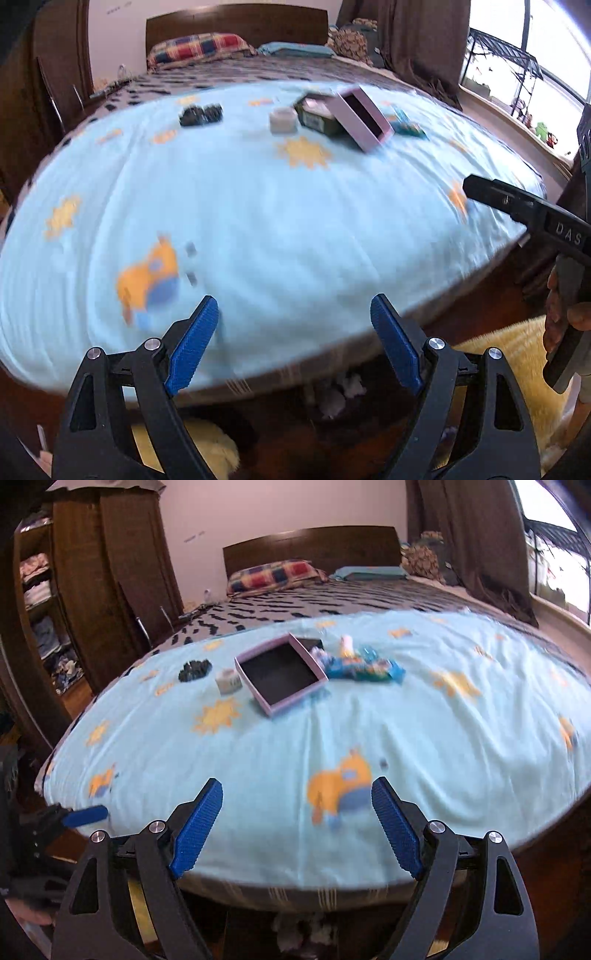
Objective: Collect trash
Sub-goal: 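Raise both open tools back over the bed, then grasp the pink-rimmed box with the right tool while the left tool grasps the white tape roll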
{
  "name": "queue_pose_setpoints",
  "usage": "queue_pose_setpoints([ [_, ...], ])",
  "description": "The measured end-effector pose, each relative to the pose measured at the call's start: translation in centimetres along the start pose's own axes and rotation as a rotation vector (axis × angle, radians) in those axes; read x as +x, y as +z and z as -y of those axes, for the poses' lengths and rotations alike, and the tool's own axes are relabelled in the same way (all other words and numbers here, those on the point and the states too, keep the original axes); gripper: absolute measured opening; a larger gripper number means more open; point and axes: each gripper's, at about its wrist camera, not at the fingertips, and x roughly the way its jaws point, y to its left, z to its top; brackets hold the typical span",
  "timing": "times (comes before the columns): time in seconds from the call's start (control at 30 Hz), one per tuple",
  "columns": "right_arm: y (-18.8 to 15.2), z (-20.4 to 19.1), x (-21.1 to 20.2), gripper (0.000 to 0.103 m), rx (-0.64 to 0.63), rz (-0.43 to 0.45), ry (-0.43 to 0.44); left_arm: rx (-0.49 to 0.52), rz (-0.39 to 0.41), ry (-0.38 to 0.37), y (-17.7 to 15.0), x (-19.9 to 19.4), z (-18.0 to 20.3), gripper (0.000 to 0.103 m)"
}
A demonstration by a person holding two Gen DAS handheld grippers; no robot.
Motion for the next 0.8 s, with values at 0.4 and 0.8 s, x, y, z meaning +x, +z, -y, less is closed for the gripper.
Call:
queue_pose_setpoints([
  [0.4, 5.1, -2.8, 7.8, 0.039, -0.067, -0.049, 0.088, -0.037, 0.01, 0.027, 5.2, 3.4, -2.9, 0.08],
  [0.8, 5.8, -3.2, 11.5, 0.008, -0.105, -0.1, 0.068, -0.043, -0.007, 0.002, 8.6, 6.9, -3.7, 0.08],
])
